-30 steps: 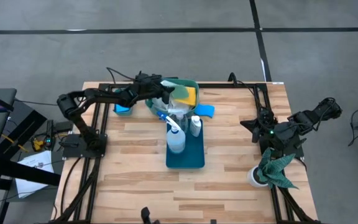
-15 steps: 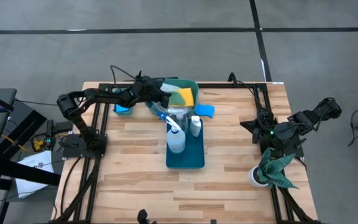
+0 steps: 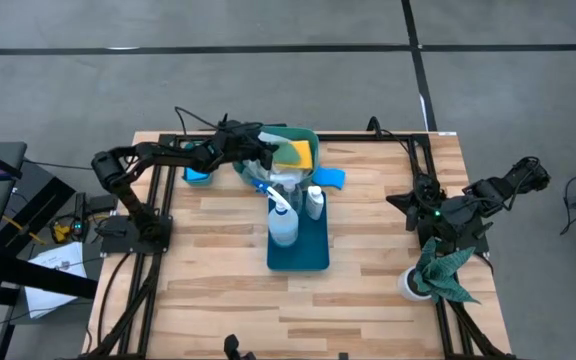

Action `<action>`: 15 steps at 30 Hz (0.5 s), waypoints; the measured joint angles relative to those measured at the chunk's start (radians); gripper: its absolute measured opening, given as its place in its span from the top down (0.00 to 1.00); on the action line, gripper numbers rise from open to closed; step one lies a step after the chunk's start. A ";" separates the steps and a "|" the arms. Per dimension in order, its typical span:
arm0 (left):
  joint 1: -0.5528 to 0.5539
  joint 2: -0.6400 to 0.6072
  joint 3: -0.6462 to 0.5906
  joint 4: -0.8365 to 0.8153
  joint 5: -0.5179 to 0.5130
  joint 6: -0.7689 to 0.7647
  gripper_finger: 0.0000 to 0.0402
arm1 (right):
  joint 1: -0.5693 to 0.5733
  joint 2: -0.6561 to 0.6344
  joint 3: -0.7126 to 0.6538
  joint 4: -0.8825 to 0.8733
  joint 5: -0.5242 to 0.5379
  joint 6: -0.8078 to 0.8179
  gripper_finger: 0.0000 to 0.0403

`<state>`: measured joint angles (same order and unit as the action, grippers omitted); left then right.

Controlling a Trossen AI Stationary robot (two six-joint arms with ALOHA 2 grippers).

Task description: Pick & Place Kitchen Items

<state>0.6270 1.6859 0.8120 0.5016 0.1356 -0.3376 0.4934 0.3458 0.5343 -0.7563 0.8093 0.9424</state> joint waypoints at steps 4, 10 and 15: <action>0.000 0.000 0.000 0.001 0.000 -0.010 0.84 | 0.000 0.000 0.000 0.000 0.000 0.000 1.00; 0.000 0.000 0.000 0.001 -0.014 -0.011 0.75 | 0.000 0.000 0.000 -0.003 0.000 -0.008 1.00; 0.000 0.000 0.000 0.043 -0.013 -0.011 0.69 | 0.000 0.000 0.000 -0.003 0.000 -0.008 1.00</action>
<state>0.6271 1.6855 0.8116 0.5445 0.1223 -0.3490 0.4934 0.3458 0.5343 -0.7597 0.8089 0.9344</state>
